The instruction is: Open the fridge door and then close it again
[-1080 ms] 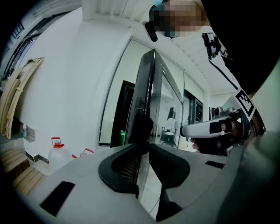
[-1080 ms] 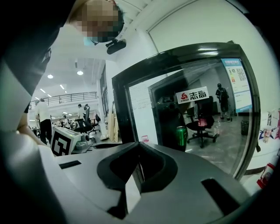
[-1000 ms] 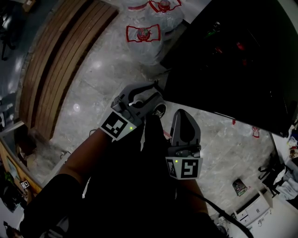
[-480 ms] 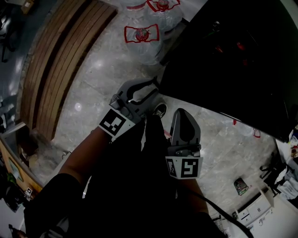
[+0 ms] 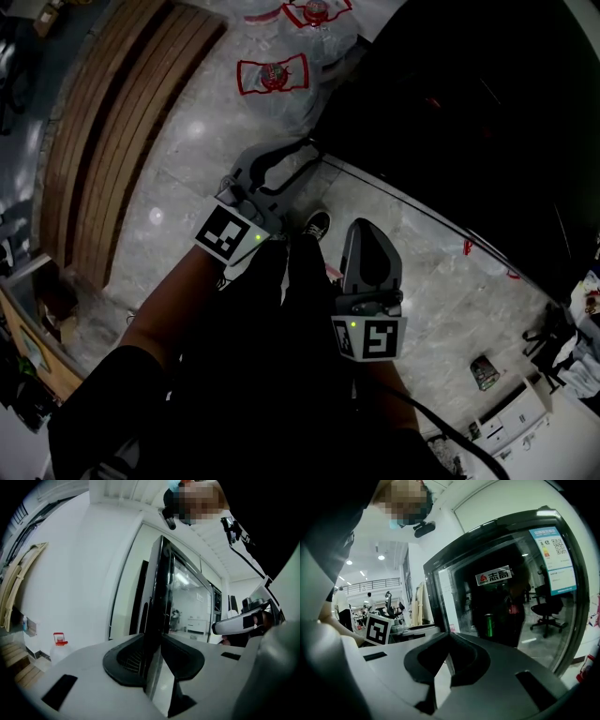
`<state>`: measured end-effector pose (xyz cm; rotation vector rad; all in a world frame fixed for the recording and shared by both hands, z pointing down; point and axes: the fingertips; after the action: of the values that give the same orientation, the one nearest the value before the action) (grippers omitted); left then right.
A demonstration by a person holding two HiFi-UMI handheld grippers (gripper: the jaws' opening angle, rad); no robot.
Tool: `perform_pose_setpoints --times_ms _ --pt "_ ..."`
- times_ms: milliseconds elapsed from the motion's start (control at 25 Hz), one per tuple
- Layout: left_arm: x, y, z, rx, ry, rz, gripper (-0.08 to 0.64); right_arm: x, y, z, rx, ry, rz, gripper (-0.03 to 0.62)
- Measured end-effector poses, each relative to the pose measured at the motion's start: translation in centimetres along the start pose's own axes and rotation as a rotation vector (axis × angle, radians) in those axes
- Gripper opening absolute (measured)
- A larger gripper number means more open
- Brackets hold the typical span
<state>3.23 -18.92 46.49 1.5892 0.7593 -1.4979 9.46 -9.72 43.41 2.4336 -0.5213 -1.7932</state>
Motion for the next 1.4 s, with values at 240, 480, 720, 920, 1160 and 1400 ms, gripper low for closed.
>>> perform_pose_setpoints --times_ms 240,480,720,920,1160,1400 --pt "0.6 3.7 2.2 0.0 0.009 -0.009 0.112 0.5 0.7 -1.7 -0.025 0.006 0.002 0.015" --pt "1.5 6.1 3.2 0.019 0.022 -0.035 0.117 1.0 1.0 -2.9 -0.046 0.011 -0.01 0.015" --pt "0.9 5.0 3.5 0.108 0.031 -0.035 0.114 1.2 1.4 -2.3 -0.044 0.011 -0.016 0.015" --pt "2.1 1.5 2.0 0.157 0.034 -0.047 0.058 2.5 0.8 -0.7 -0.023 -0.003 -0.042 0.015" --pt "8.7 -4.2 -1.9 0.175 0.016 -0.102 0.008 6.2 -0.9 3.1 0.025 -0.031 -0.102 0.015" --pt "13.7 -8.3 -5.7 0.196 0.024 -0.079 0.008 9.5 -3.4 6.0 0.034 -0.065 -0.123 0.015"
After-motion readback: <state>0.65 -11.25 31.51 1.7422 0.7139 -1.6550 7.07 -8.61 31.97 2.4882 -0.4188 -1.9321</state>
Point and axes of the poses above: the fingertips, and each gripper's own axes: y forward along the fingers, z to its left, x out of its top, and after that the axes turned 8 degrees about y, right-handed
